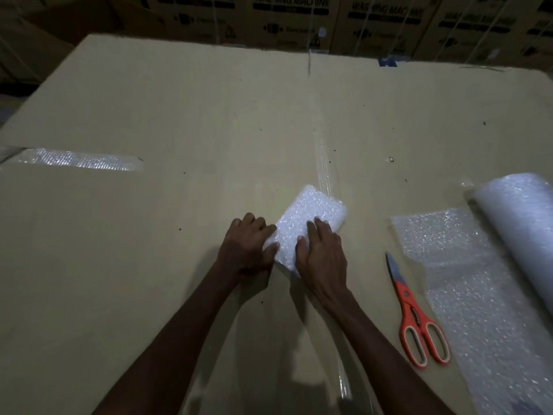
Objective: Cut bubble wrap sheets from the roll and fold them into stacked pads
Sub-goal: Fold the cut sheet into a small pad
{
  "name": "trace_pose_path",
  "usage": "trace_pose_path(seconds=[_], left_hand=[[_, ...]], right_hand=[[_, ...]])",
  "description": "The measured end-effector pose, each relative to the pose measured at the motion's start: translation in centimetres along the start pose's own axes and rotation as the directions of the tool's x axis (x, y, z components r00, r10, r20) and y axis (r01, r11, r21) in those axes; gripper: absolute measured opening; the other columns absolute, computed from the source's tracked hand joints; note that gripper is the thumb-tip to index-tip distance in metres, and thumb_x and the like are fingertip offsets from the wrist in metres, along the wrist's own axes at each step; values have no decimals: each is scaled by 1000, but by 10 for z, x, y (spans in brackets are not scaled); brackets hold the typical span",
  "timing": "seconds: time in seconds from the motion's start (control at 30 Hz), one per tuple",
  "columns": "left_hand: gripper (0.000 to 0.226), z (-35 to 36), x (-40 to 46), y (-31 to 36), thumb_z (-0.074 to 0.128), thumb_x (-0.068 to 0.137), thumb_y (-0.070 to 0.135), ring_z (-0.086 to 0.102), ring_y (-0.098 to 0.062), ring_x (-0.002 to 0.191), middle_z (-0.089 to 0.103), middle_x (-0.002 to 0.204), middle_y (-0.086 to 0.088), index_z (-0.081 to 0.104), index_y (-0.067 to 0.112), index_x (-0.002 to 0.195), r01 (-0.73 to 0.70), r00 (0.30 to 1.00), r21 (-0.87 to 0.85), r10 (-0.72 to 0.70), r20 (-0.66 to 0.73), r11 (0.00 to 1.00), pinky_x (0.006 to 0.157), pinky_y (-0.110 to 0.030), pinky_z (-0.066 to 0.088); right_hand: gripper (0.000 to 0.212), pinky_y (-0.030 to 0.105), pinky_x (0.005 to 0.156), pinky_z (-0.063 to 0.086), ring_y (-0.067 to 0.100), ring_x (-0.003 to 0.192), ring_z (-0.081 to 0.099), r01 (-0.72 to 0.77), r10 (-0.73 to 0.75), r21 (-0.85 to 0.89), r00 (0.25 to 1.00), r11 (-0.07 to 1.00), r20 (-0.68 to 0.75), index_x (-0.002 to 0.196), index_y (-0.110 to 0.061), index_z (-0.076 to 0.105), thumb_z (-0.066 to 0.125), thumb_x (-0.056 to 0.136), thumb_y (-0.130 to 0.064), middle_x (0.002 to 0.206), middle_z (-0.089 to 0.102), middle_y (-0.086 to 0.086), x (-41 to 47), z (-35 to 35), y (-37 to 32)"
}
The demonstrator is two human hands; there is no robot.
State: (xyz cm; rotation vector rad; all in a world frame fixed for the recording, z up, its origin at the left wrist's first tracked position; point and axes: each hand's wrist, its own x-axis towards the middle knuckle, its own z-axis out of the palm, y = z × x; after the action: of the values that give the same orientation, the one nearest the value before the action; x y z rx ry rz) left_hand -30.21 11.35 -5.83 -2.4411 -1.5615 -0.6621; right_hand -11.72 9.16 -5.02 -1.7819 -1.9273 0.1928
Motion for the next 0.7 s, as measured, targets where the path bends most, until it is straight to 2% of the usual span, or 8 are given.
trace_pose_path(seconds=[0.07, 0.17, 0.4, 0.47, 0.53, 0.6, 0.63, 0.7], left_hand=[[33, -2, -13, 16, 58, 84, 47, 54, -28, 73, 60, 74, -2, 72, 17, 89, 4, 1000, -10, -4, -3, 1000, 61, -35, 34], [29, -7, -24, 35, 60, 84, 47, 56, -26, 73, 61, 75, 2, 71, 20, 83, 71, 997, -66, -71, 3, 995, 60, -34, 35], [35, 3, -11, 40, 56, 94, 38, 60, -26, 93, 67, 108, -4, 69, 15, 117, 93, 993, 9, -92, -76, 996, 67, -36, 42], [35, 7, -4, 37, 57, 92, 36, 59, -28, 94, 66, 109, -4, 68, 16, 118, 73, 996, 2, -73, -43, 997, 67, -37, 41], [36, 10, 1, 35, 56, 90, 36, 58, -29, 92, 64, 107, -3, 67, 16, 118, 65, 998, -9, -65, 13, 998, 68, -37, 40], [37, 11, 3, 35, 54, 89, 37, 56, -28, 92, 64, 106, -2, 66, 18, 118, 80, 995, -6, -80, 55, 997, 68, -37, 39], [38, 12, 4, 35, 53, 88, 37, 56, -28, 93, 64, 105, -2, 65, 18, 119, 89, 994, -5, -89, 65, 996, 69, -37, 39], [40, 14, 3, 35, 51, 89, 38, 56, -27, 94, 64, 106, -1, 66, 18, 120, 100, 993, -8, -99, 68, 995, 70, -37, 40]], right_hand=[[61, 53, 117, 32, 39, 144, 41, -81, 82, -13, 982, 997, 168, 147, 3, 47, 39, 98, -33, 155, 42, 25, -3, -2, 3], [72, 44, 126, 7, 31, 157, 12, 0, 30, -91, 944, 996, 330, 161, -4, 20, 20, 99, -42, 169, 12, 18, -7, -5, 11], [77, 41, 125, -1, 27, 158, 3, 20, 24, -118, 932, 993, 362, 163, -8, 10, 4, 98, -51, 171, 3, 14, -9, -6, 16], [74, 41, 125, -3, 26, 158, 0, 0, 34, -90, 925, 996, 378, 163, -9, 8, 10, 100, -50, 171, 0, 13, -7, -3, 14], [72, 41, 126, 3, 24, 158, 5, -80, 77, -6, 934, 997, 350, 163, -10, 14, 20, 103, -50, 171, 5, 11, -4, -7, 14], [62, 42, 120, 25, 28, 151, 27, -206, 184, 94, 962, 974, 202, 157, -8, 32, 40, 106, -43, 165, 29, 13, 1, -16, 17], [56, 43, 111, 37, 32, 142, 39, -257, 245, 118, 964, 959, 102, 151, -8, 43, 50, 104, -37, 156, 43, 14, 4, -21, 19], [47, 43, 92, 46, 34, 123, 50, -341, 344, 94, 939, 935, -12, 138, -8, 57, 60, 99, -35, 135, 57, 15, 10, -28, 23]])
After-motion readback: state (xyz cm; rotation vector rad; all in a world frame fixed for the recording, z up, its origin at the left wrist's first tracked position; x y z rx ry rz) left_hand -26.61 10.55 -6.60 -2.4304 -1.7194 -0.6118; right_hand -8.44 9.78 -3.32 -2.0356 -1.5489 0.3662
